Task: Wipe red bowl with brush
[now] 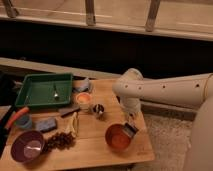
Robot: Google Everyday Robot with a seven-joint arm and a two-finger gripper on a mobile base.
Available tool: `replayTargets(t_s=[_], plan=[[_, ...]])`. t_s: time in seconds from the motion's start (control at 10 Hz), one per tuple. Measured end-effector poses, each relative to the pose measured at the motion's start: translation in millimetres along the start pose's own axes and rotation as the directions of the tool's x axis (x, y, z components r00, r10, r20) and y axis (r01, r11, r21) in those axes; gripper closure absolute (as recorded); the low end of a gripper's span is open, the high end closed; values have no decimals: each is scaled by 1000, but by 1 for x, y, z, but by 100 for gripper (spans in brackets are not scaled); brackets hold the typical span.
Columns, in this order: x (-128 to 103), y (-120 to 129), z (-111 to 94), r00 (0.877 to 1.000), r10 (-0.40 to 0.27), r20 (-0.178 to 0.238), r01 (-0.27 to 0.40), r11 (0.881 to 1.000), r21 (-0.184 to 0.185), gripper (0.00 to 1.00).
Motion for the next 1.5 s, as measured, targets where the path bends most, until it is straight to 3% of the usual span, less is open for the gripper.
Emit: replayTargets(t_s=[0.2,0.7,1.1,1.5], plan=[[16,14,1,999,-37,-10,36,999,-20,100],[2,73,0,984,-177,-3,177,983,-49,100],[-41,55,6,992,-123,-3,123,992,-38,100],[-30,10,3,1000,-24,-3,24,1000,-9,100]])
